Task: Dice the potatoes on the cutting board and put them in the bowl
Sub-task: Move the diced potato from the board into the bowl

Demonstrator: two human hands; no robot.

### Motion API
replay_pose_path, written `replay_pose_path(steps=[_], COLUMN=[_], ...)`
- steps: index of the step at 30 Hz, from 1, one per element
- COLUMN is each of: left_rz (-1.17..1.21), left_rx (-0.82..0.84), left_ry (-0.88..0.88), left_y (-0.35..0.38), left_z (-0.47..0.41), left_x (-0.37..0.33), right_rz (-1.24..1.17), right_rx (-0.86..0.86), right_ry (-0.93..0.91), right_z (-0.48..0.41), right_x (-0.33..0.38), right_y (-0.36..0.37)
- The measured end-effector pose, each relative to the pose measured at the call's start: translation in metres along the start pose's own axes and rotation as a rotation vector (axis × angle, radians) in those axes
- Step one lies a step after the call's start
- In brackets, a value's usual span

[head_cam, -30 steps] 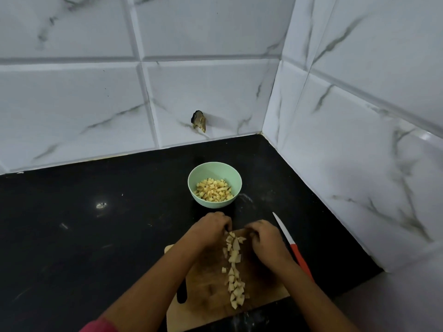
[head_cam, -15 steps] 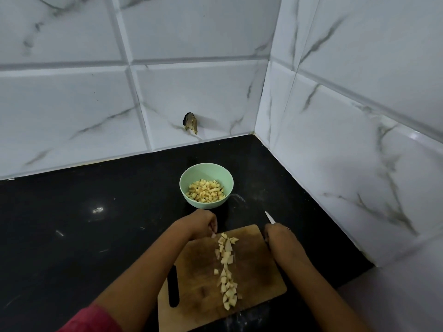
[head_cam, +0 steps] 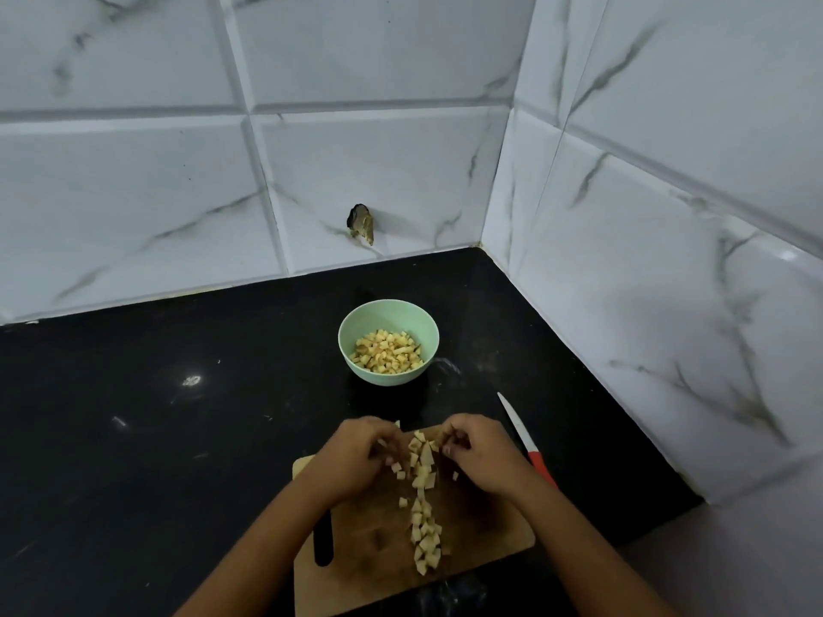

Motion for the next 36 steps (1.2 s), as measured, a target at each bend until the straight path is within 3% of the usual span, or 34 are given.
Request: replay_pose_path(steps=[5,13,17,20,24,28,32,36], left_rz=[-0.052,-0.332,-0.391,-0.389,-0.304,-0.222,-0.174,-0.123], left_rx=[-0.21,0.068,0.093,0.046,-0.085,-0.122,-0.084,-0.11], left_ry=[-0.082,-0.06,-0.06,-0.114,-0.251,-0.336,-0.367,-0.317], left_y=[-0.009,-0.006,-0.005,-0.001,0.003,0.0,-0.002,-0.001], left_z=[-0.023,-0.049,-0.053,-0.054,-0.051,-0.052,-0.053,-0.048], left_x=[0.015,0.016,0.015,0.013,0.013,0.016,0.02,0.023], right_rz=[-0.019,-0.113,0.187,0.507,0.556,0.492,0.468,0.356], right_rx=[-0.07,-0.211,-0.072,-0.146,-0.273,-0.241,-0.192,-0.224], right_ry=[-0.046,-0.284,-0.402,-0.541,-0.469,-0.357,-0.292,-0.375], right_z=[-0.017,0.021,0.049,0.046,0.026,0.007,0.006,0.008], right_x=[0.01,-0.02,-0.024,-0.029,-0.021,-0.015,-0.009,-0.002], right_y=[0.007,0.031,0.056,0.075,0.074,0.063,0.062,0.073])
Point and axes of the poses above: each hand's wrist, its own z-axis away from the middle knuckle, its own y-axis out of the palm, x = y × z, the point moved 2 cm from there along -z, towards the middle knuckle, and after that the axes turned 7 degrees about y, right-handed, at the moved point
